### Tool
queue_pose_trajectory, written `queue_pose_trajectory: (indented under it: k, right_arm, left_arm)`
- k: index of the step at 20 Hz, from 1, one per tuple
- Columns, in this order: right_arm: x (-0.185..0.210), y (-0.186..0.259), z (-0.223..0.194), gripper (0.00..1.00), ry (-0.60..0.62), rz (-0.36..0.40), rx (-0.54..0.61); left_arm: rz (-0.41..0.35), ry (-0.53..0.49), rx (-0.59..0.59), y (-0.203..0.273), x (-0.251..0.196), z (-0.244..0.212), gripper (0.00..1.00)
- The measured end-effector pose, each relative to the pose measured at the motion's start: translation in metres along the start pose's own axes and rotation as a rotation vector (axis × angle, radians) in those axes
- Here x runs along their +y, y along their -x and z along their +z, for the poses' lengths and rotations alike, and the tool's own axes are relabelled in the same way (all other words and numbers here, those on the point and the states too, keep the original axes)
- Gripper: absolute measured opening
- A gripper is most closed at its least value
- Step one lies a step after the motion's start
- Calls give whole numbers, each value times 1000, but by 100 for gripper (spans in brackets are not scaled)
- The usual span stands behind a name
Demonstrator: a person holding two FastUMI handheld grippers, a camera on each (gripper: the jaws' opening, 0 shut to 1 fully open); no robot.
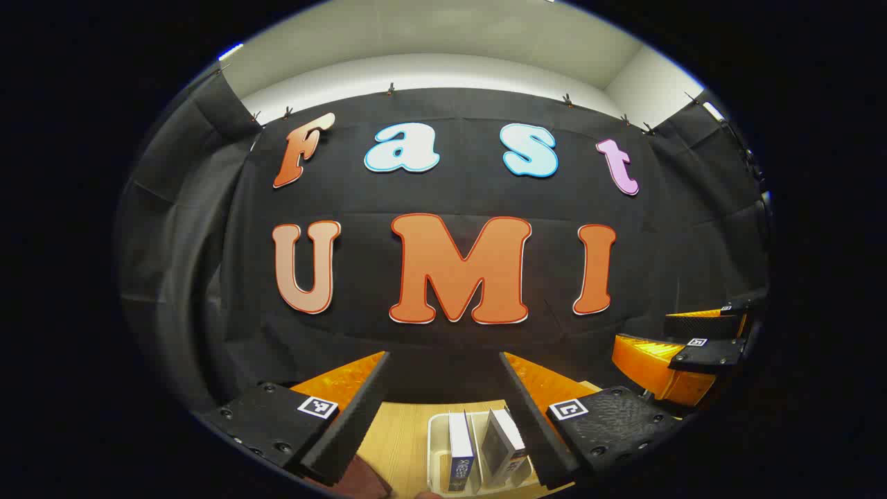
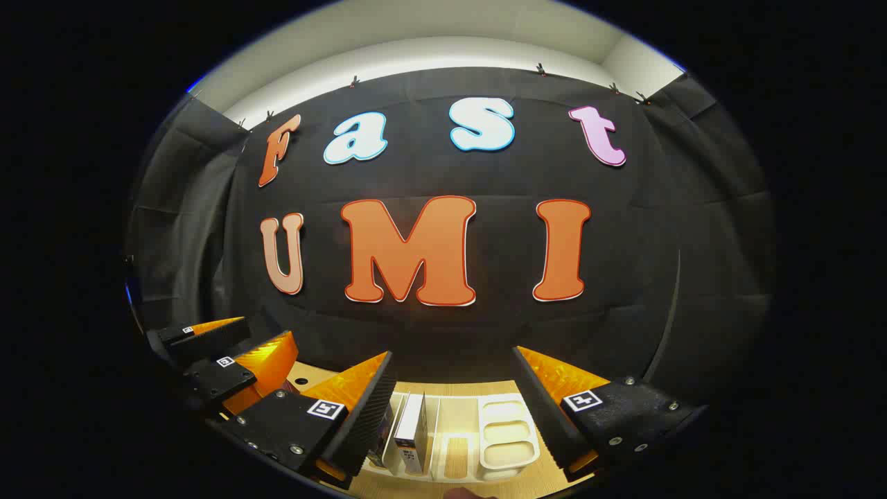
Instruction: Open the schoolbag, grab two books from the bookshelf and put them into the schoolbag.
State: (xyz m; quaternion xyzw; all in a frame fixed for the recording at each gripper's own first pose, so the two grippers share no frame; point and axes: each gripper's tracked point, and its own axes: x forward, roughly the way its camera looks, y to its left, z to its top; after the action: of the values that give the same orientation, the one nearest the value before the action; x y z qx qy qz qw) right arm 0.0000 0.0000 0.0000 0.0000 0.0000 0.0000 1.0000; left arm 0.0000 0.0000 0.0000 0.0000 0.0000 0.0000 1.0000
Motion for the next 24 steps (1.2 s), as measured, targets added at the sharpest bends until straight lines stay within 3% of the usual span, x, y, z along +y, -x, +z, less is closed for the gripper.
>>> queue_pose_trajectory:
  k: [24]
  right_arm:
    - [-2, 4, -3, 98, 7, -9, 13]
  left_arm:
    - [-24, -24, 2, 11, -6, 2, 95]
